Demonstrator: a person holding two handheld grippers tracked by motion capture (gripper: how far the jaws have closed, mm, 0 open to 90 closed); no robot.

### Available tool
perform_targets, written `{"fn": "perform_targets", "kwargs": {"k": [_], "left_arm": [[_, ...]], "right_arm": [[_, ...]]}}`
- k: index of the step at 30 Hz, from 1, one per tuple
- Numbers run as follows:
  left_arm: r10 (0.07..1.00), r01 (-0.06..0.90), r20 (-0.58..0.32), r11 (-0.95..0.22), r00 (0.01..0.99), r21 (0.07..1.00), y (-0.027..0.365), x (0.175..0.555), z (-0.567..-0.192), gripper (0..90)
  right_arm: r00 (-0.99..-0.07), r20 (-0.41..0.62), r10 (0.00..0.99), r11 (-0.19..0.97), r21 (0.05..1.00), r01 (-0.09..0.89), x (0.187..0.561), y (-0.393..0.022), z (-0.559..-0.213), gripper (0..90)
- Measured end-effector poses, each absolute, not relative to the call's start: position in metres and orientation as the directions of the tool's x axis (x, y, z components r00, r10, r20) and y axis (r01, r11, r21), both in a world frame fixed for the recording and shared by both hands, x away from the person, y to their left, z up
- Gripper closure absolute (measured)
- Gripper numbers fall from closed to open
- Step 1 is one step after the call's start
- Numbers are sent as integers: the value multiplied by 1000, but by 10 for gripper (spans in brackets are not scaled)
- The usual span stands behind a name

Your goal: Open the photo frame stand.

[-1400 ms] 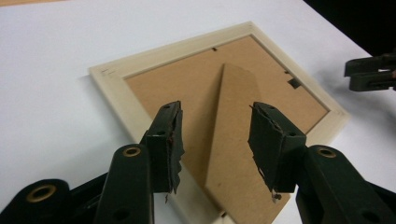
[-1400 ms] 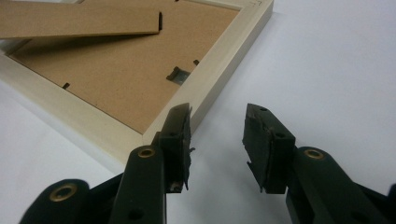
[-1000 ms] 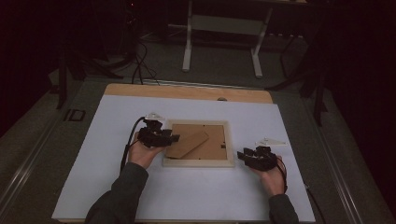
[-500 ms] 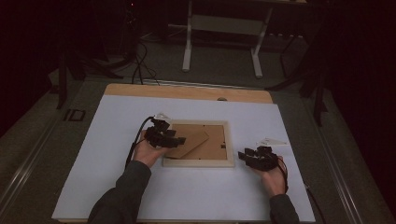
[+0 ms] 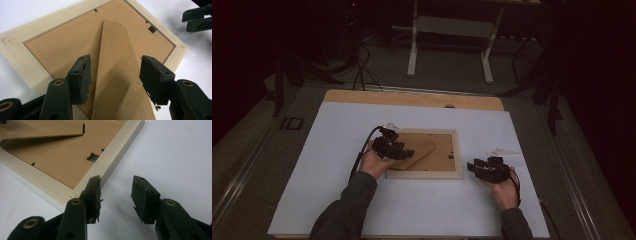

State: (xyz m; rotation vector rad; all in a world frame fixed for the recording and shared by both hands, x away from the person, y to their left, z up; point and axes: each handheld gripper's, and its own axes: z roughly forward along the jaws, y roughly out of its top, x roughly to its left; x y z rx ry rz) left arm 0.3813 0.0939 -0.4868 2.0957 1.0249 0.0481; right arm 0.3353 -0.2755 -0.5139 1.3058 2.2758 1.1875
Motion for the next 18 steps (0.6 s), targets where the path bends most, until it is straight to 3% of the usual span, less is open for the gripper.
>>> {"fn": "perform_targets", "kwargs": {"k": [18], "left_arm": [[650,658,-299,-421,699,624,85,384,-497,344]], "right_arm": [[-565,162,809,270,752,602,336,-274,-516,581]]}}
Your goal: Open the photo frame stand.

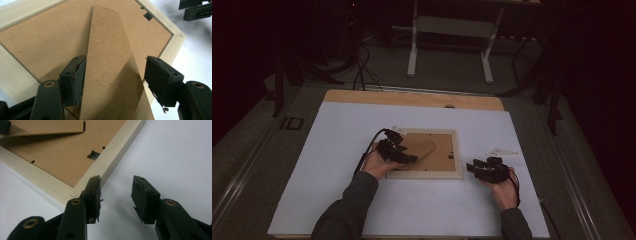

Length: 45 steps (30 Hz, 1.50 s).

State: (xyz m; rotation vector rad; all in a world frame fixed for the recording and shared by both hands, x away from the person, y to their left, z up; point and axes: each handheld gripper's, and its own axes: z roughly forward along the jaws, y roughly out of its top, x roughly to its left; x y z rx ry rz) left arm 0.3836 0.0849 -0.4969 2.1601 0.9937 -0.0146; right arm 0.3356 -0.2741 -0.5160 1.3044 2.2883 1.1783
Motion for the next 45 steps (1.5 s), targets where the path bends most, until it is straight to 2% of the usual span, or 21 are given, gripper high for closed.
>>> {"fn": "perform_targets", "kwargs": {"k": [22,33,45], "left_arm": [[636,640,-252,-506,730,579,78,384,-507,362],[636,594,-173,-540,752,597,74,379,-505,365],[638,567,-139,-537,757,624,74,375,-505,367]], "right_arm": [[-567,167,807,275,743,610,336,-274,-519,577],[-572,175,801,269,749,606,336,-272,-515,575],[-583,150,798,296,745,598,344,-268,-504,573]]}}
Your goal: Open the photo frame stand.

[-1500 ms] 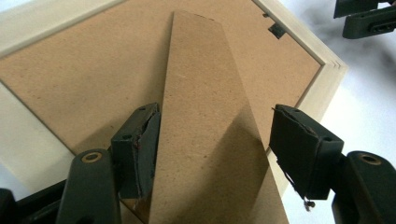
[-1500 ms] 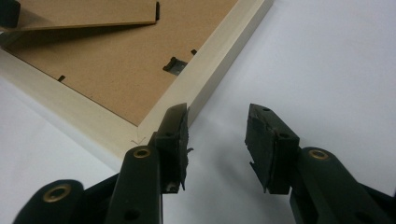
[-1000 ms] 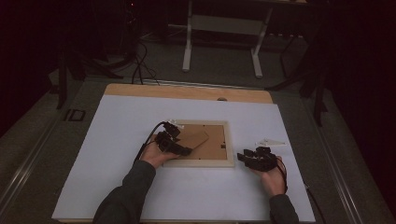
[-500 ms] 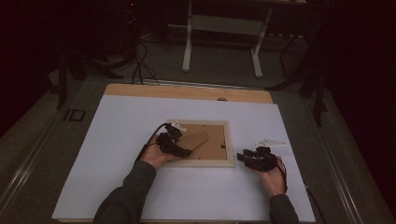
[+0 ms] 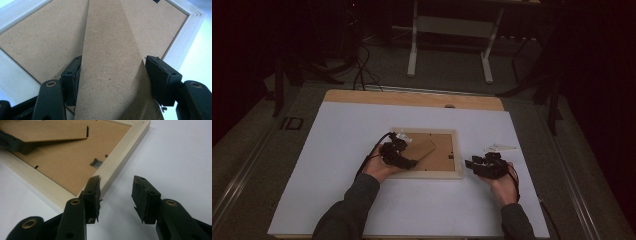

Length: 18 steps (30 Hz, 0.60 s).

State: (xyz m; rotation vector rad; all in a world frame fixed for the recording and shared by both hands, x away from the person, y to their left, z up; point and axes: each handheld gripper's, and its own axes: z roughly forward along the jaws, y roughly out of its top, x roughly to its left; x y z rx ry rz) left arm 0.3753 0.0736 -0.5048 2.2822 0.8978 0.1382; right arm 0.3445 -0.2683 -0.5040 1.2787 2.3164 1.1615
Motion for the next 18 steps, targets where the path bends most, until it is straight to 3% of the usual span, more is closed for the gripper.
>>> {"fn": "perform_targets", "kwargs": {"k": [18], "left_arm": [[636,524,-80,-550,767,651,72,370,-503,366]], "right_arm": [[-569,186,801,259,750,609,371,-256,-485,569]]}}
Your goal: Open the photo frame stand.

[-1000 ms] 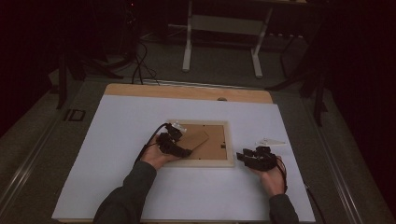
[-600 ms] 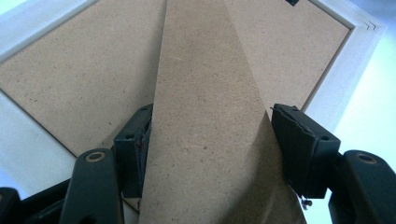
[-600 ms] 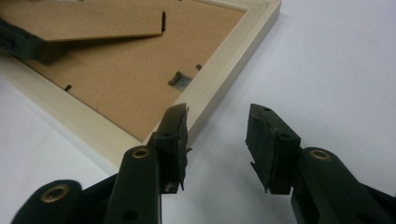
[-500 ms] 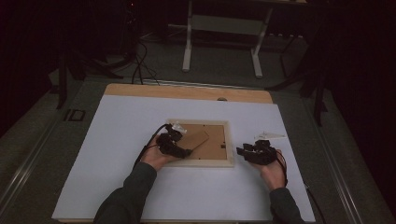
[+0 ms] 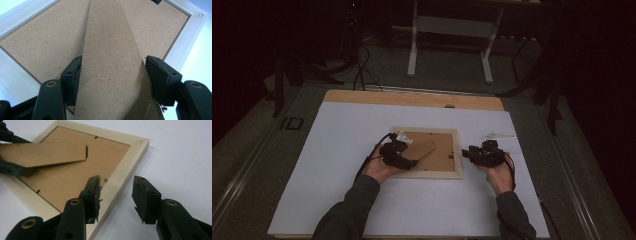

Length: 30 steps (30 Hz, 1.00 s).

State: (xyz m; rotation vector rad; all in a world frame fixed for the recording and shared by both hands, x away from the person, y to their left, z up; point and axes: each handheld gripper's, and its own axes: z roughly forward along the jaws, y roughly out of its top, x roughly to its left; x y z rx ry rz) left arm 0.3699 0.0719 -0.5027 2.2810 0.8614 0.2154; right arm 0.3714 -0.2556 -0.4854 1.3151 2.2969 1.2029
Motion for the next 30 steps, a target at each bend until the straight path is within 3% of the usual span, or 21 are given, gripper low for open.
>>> {"fn": "perform_targets", "kwargs": {"k": [30], "left_arm": [[639,406,83,-577,764,709,66,344,-496,366]], "right_arm": [[-563,126,817,316,719,619,399,-251,-466,544]]}}
